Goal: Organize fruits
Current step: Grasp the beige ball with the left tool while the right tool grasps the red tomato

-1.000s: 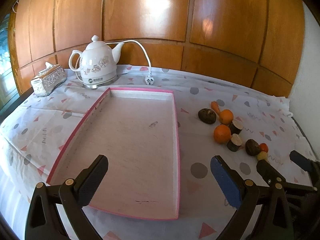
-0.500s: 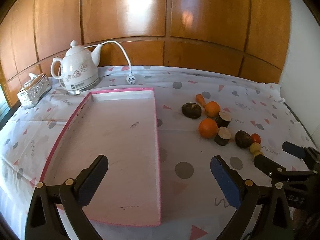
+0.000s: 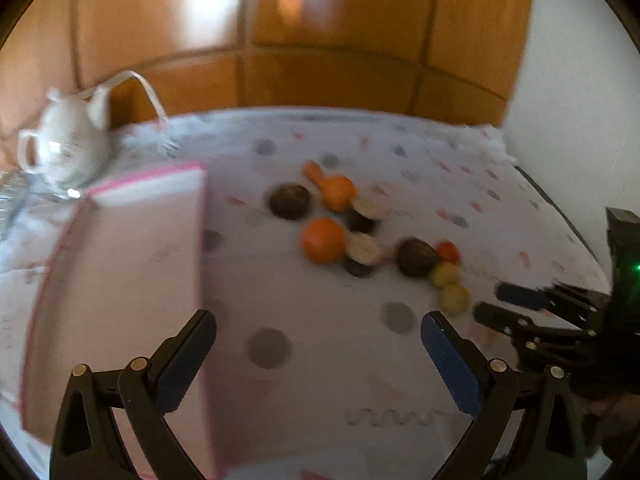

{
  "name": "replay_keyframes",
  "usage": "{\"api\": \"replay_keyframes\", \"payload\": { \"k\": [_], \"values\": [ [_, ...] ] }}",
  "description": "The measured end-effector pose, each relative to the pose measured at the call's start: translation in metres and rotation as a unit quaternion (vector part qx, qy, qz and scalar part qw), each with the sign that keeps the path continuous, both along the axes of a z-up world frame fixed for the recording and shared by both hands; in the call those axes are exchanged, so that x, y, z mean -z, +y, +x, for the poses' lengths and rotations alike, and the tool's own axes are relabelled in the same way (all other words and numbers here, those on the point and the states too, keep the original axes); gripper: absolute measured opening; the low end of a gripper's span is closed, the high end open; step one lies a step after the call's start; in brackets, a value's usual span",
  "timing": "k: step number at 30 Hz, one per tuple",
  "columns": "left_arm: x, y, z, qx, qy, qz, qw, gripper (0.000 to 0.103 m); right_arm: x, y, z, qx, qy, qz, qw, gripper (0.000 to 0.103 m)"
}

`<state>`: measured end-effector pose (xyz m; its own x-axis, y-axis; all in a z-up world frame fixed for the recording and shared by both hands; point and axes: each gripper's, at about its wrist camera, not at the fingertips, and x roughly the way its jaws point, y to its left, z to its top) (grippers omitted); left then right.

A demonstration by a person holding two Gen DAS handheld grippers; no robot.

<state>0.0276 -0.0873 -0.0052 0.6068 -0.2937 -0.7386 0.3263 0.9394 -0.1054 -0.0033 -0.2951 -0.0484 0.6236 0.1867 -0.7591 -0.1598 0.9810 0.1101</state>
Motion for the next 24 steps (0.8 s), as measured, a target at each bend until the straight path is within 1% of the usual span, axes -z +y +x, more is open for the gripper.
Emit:
{"api": "replay_keyframes", "payload": {
  "k": [1, 4, 7, 9, 10, 11, 12, 13, 14, 16, 19, 21, 23, 24],
  "values": [
    [0.001, -0.005, 0.001, 0.0, 0.002, 0.003, 1.0, 0.103, 0.001, -0.002, 0.0, -0.001, 0.001, -0.002, 1.0, 0.042],
    [0.006, -0.018, 0.007, 0.014, 0.012, -0.003, 0.9998, 0.102, 0.005, -0.012, -0.003, 0.004, 0.005, -0.01, 1.0, 0.042],
    [0.013, -0.032, 0.011, 0.036, 0.026, -0.008, 0.999, 0.092, 0.008, -0.023, -0.005, 0.022, 0.006, -0.016, 1.0, 0.042],
    [0.016, -0.042, 0.014, 0.055, 0.035, -0.01, 0.9978, 0.081, 0.009, -0.032, -0.006, 0.035, 0.006, -0.012, 0.999, 0.042],
    [0.017, -0.05, 0.015, 0.069, 0.041, -0.014, 0.9967, 0.071, 0.009, -0.036, -0.006, 0.043, 0.006, -0.01, 0.999, 0.043],
    [0.019, -0.059, 0.015, 0.08, 0.044, -0.015, 0.9958, 0.069, 0.01, -0.04, -0.006, 0.05, 0.006, -0.014, 0.999, 0.043],
    [0.019, -0.066, 0.015, 0.089, 0.043, -0.013, 0.995, 0.069, 0.01, -0.043, -0.006, 0.056, 0.006, -0.016, 0.998, 0.042],
    [0.021, -0.073, 0.014, 0.1, 0.043, -0.013, 0.994, 0.067, 0.011, -0.047, -0.005, 0.061, 0.008, -0.011, 0.998, 0.042],
    [0.022, -0.082, 0.014, 0.112, 0.044, -0.011, 0.9926, 0.062, 0.012, -0.05, -0.005, 0.064, 0.01, -0.007, 0.998, 0.043],
    [0.026, -0.093, 0.013, 0.126, 0.047, -0.007, 0.9909, 0.061, 0.013, -0.051, -0.005, 0.065, 0.009, -0.009, 0.998, 0.043],
    [0.034, -0.107, 0.017, 0.132, 0.055, -0.001, 0.9897, 0.061, 0.013, -0.054, -0.004, 0.07, 0.01, -0.003, 0.997, 0.043],
    [0.04, -0.113, 0.02, 0.133, 0.06, -0.001, 0.9893, 0.056, 0.014, -0.056, -0.003, 0.073, 0.01, 0.0, 0.997, 0.043],
    [0.046, -0.115, 0.022, 0.136, 0.06, 0.002, 0.9888, 0.035, 0.015, -0.056, -0.001, 0.077, 0.009, 0.005, 0.997, 0.043],
    [0.047, -0.114, 0.021, 0.134, 0.054, 0.001, 0.9896, 0.03, 0.014, -0.056, 0.0, 0.076, 0.008, 0.01, 0.997, 0.04]
  ]
}}
